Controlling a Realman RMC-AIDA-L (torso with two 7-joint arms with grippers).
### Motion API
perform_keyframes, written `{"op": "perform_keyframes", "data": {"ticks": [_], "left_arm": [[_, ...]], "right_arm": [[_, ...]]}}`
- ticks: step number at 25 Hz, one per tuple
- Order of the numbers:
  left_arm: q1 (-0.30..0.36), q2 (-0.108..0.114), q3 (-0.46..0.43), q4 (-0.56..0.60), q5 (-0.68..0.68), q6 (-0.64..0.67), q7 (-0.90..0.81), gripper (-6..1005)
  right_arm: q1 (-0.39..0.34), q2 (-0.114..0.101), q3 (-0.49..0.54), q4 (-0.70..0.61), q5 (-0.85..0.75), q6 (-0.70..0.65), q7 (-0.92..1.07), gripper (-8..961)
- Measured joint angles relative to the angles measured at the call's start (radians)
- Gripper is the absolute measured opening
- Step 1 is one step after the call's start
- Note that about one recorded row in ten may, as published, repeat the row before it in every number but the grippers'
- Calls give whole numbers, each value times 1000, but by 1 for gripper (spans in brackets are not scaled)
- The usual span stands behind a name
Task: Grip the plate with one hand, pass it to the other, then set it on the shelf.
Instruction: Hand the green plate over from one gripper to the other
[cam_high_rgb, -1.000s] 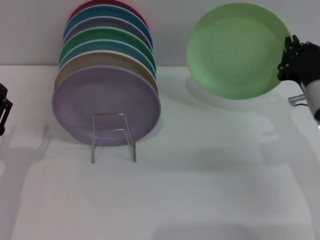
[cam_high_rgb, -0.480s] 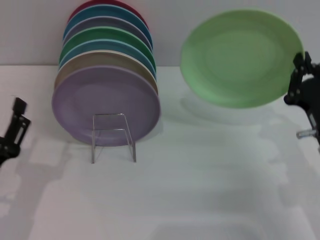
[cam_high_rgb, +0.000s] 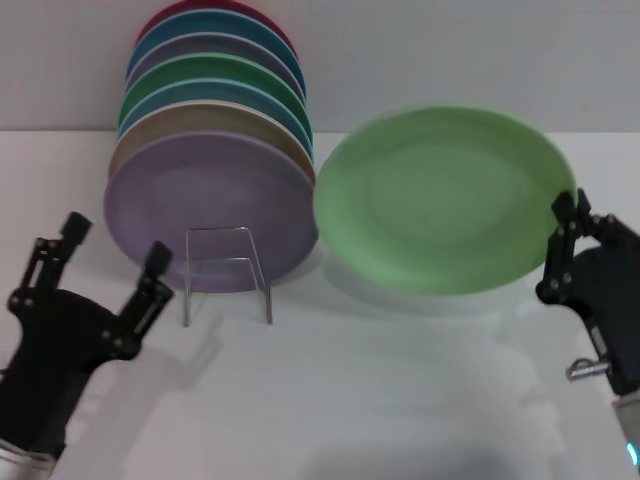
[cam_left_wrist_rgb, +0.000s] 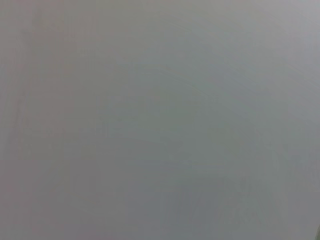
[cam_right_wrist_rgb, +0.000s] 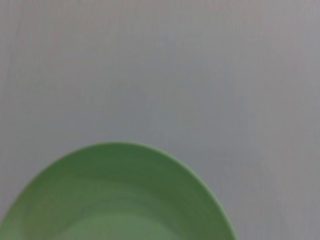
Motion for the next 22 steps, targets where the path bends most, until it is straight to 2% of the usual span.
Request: {"op": "perform_keyframes", "data": {"ticks": [1, 3, 4, 5, 6, 9, 15, 22], "left_arm": [[-7, -1, 20, -11, 0, -12, 29, 831], [-10, -1, 27, -15, 0, -18, 39, 831], [-24, -1, 52, -21, 1, -38, 54, 831], [-24, -1, 52, -21, 1, -38, 54, 830], [-31, -1, 64, -26, 1, -58, 57, 830], [-44, -1, 77, -34, 1, -97, 58, 830], [-54, -1, 83, -42, 1, -148, 64, 830], [-62, 0, 84, -43, 1, -179, 66, 830]], "right_arm": [[-1, 0, -57, 1, 54, -17, -20, 20], [0, 0, -88, 1, 84, -25, -30, 20], [7, 0, -143, 4, 150, -37, -56, 20], [7, 0, -143, 4, 150, -37, -56, 19], [20, 1, -201, 12, 222, -48, -89, 19], [35, 1, -277, 47, 326, -57, -173, 23], [32, 2, -356, 149, 383, -71, -369, 30], [14, -2, -398, 223, 394, -72, -546, 39]]}}
